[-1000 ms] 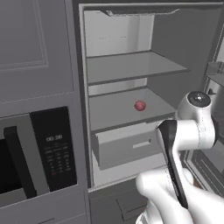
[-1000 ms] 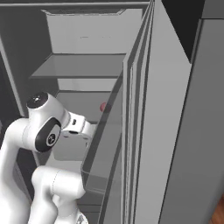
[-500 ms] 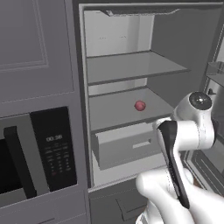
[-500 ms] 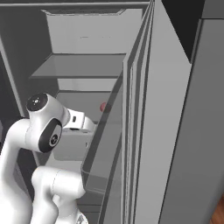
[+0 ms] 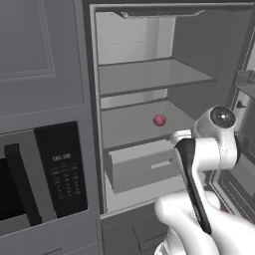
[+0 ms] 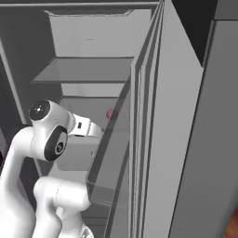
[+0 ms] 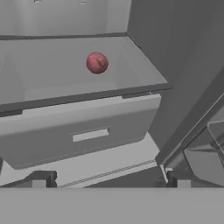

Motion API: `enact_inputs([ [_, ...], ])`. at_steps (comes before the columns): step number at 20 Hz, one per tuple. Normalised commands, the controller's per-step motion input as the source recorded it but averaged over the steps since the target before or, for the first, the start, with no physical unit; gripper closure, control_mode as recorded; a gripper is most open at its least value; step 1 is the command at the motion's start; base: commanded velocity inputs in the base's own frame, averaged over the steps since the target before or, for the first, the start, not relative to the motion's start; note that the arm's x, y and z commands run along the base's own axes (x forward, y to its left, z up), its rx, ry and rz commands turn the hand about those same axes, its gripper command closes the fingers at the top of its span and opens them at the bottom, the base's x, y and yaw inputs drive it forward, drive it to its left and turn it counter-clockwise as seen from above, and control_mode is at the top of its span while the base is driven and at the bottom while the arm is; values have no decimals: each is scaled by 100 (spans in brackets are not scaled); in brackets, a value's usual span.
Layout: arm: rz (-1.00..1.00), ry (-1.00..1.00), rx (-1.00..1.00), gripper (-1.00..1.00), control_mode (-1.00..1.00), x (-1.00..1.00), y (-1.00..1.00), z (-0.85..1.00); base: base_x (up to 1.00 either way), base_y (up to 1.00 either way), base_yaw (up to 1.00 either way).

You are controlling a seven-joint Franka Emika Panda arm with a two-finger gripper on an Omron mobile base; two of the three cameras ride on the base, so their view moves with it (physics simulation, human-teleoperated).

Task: Place one onion and one fish in each tupperware on the nearby counter, to pack two identical lunches.

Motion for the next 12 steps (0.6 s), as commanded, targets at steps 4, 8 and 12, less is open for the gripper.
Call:
enact_inputs([
  [4,0,-7,1,-100,-100,24,0,-10,0,0,0],
  [8,0,-1,2,-100,-100,43,0,-2,0,0,0],
  [12,0,0,0,-100,-100,50,0,-2,0,0,0],
])
